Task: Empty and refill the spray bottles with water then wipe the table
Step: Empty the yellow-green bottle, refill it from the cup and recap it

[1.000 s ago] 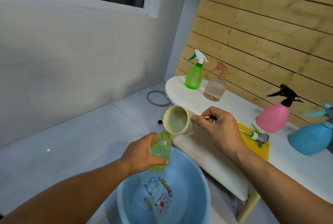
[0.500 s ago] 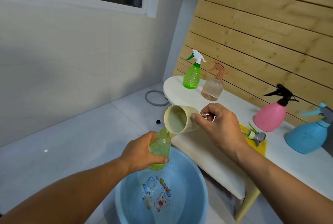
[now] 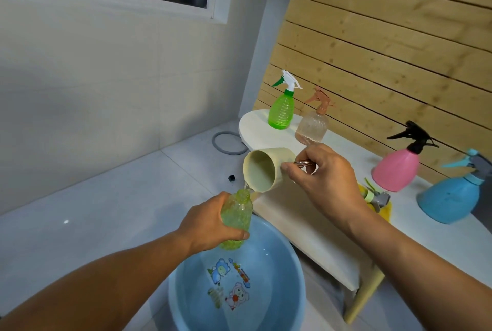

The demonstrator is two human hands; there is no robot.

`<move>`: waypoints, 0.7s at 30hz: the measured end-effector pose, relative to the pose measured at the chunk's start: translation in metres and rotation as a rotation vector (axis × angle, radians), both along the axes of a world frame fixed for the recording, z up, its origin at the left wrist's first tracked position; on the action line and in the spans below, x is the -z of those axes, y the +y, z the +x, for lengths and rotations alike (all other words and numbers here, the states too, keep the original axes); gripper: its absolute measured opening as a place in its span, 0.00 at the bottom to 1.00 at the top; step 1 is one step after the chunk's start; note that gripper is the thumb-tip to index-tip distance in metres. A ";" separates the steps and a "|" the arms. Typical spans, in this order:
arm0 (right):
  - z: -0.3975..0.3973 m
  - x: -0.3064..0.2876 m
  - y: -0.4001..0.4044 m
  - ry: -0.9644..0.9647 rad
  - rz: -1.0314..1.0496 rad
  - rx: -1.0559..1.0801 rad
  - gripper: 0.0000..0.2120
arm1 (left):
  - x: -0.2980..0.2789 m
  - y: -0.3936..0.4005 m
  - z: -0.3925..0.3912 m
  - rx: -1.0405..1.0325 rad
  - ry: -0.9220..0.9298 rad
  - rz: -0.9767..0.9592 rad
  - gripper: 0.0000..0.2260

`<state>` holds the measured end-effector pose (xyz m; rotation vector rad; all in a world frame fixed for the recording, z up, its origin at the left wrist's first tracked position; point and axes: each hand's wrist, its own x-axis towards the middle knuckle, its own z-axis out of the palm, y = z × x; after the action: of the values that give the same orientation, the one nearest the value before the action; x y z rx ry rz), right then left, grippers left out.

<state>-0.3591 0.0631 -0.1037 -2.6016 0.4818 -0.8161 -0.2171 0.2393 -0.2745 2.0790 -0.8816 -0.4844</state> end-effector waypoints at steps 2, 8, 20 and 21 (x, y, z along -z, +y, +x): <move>0.000 -0.001 0.001 -0.006 -0.019 -0.004 0.11 | 0.000 -0.001 0.000 0.002 0.000 -0.002 0.36; 0.000 -0.003 0.003 0.004 -0.053 0.003 0.11 | -0.002 -0.002 -0.001 0.009 -0.007 -0.003 0.37; -0.003 -0.005 0.009 0.018 -0.186 -0.013 0.11 | 0.000 -0.004 0.000 0.002 -0.013 0.005 0.37; -0.003 -0.004 0.009 0.020 -0.197 -0.015 0.11 | 0.000 -0.004 0.000 0.003 -0.014 0.006 0.37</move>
<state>-0.3623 0.0724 -0.0994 -2.7920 0.4049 -0.8736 -0.2167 0.2352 -0.2746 2.0887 -0.8921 -0.4751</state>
